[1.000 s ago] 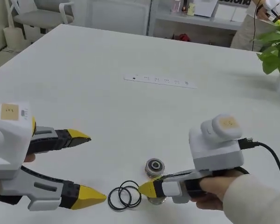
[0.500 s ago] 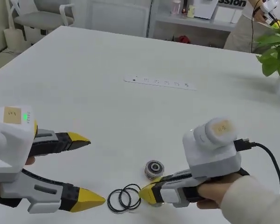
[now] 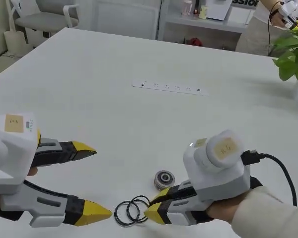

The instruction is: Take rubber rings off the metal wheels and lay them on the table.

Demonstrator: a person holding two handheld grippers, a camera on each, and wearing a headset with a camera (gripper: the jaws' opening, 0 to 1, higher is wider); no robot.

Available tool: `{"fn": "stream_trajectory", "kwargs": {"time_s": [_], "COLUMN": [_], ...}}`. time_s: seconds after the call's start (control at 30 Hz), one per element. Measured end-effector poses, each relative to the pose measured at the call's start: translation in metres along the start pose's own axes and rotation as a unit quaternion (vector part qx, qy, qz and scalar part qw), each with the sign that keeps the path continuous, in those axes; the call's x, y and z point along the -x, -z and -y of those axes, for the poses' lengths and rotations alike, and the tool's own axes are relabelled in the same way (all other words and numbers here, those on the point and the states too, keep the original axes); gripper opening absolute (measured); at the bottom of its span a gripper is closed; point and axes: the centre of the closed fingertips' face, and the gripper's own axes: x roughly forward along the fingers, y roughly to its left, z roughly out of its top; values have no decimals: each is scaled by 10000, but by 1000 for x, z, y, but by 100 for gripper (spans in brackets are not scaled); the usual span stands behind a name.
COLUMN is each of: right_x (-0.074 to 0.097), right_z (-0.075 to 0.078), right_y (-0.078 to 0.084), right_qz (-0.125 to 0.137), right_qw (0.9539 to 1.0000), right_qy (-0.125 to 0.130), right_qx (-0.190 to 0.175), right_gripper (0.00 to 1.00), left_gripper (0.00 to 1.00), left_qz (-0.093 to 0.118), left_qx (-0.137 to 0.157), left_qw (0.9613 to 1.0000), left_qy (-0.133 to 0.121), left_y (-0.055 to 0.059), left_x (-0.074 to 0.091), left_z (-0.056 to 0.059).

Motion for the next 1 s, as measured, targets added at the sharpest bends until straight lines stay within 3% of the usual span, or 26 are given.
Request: {"fn": "stream_trajectory", "kwargs": {"time_s": [0.37,1.0], "right_x": [8,38], "right_z": [10,30], "right_y": [-5,-31], "right_qz": [129,793], "right_qw": [9998,9955], "right_qy": [169,508], "right_qx": [1,-16], "right_gripper": [17,31], "left_gripper": [72,76], "left_qz": [-18,33], "left_qx": [-1,73], "left_qw": [10000,10000], "left_qy": [15,3], "left_y": [1,0], "left_x": [0,1], "left_z": [1,1]}}
